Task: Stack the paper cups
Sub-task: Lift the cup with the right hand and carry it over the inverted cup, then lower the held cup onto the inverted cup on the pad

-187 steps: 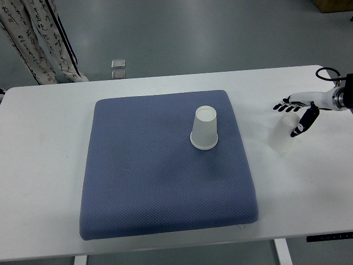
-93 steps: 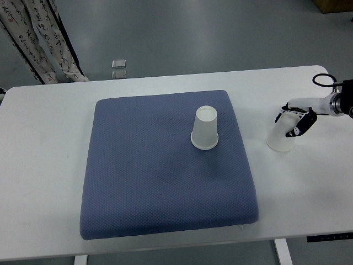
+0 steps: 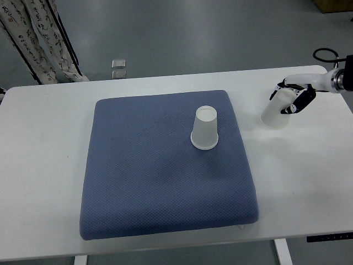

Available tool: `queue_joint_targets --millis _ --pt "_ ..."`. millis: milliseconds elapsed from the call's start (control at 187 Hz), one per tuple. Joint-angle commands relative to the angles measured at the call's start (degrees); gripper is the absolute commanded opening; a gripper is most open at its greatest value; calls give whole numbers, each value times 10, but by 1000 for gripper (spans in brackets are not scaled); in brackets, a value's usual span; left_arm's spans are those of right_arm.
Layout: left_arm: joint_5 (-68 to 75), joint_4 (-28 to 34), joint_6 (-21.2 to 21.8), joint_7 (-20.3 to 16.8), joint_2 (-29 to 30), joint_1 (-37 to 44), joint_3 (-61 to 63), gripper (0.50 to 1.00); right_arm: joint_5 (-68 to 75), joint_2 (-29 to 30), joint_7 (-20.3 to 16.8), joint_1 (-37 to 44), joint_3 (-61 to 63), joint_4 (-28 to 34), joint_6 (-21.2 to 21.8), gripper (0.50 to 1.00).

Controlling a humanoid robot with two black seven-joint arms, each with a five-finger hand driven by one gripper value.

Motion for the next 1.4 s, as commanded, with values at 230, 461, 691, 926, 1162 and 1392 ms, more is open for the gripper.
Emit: queue_joint_targets --millis 230,461,691,926,1162,1392 --pt "0 0 0 0 0 0 0 1000 58 8 11 116 3 35 88 603" --pt "0 0 0 0 0 0 0 1000 68 71 10 153 -5 36 95 605" --pt "0 0 0 0 0 0 0 1000 63 103 7 155 -42 37 95 615" --pt "0 0 0 0 0 0 0 1000 62 104 6 155 -54 54 95 629" --pt "0 0 0 0 0 0 0 1000 65 103 6 155 -54 68 95 641" --pt "0 0 0 0 0 0 0 1000 68 100 7 167 -54 72 95 643"
